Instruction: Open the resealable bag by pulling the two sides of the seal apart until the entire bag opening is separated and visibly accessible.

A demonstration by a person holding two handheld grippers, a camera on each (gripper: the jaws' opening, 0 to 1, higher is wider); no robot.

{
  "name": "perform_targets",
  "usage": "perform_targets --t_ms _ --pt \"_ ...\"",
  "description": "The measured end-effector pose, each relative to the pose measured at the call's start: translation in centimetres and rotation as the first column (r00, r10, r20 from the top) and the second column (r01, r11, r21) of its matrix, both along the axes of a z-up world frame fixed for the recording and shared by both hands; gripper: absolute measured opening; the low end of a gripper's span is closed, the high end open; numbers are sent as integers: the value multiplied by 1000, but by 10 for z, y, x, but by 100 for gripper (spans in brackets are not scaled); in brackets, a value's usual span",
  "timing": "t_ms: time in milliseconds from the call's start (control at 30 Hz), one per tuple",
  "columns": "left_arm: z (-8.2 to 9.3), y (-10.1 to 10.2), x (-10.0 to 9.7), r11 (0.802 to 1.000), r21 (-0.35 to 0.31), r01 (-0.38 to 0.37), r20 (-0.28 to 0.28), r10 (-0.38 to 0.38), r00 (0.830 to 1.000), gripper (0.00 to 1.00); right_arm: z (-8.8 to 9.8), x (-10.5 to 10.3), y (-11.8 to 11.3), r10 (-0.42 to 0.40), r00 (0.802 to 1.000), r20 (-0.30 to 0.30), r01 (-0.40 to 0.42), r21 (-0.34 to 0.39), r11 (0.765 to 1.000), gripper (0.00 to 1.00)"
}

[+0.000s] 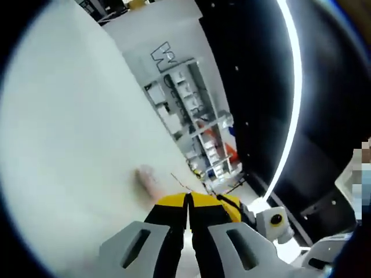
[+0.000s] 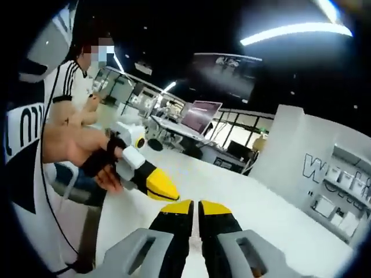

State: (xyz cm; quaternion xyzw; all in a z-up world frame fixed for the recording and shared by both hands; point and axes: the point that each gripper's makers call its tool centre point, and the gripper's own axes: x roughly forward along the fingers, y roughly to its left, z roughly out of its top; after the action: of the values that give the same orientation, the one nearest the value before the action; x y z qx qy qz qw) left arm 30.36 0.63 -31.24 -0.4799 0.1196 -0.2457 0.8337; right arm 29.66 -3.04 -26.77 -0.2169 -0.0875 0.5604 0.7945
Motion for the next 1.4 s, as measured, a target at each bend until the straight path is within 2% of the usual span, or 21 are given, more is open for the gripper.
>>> perform_targets --t_ms 100,367,567,700,1067,1267,1400 --pt "-1 -1 -1 1000 22 5 5 -5 1000 2 -3 0 7 11 1000 29 -9 -57 998 0" --pt "-4 -3 -4 998 62 20 18 -22 1000 2 -21 -11 24 73 997 35 -66 -177 982 0" --pt "-5 -4 -5 997 80 23 27 -25 999 2 -27 -16 28 104 994 28 -95 -215 972 0" --pt "-6 -5 -5 994 106 26 31 -29 999 2 -34 -13 29 104 994 29 -93 -262 961 0" --pt "-9 -5 -8 975 222 14 47 -25 999 2 -42 -11 33 145 988 -47 -152 -361 920 0" --pt "-8 0 -6 966 259 11 55 -26 998 2 -44 -12 32 140 989 -52 -149 -400 904 0" --pt "-9 1 -7 961 276 8 57 -25 998 2 -40 0 25 78 997 -15 -77 -404 911 0"
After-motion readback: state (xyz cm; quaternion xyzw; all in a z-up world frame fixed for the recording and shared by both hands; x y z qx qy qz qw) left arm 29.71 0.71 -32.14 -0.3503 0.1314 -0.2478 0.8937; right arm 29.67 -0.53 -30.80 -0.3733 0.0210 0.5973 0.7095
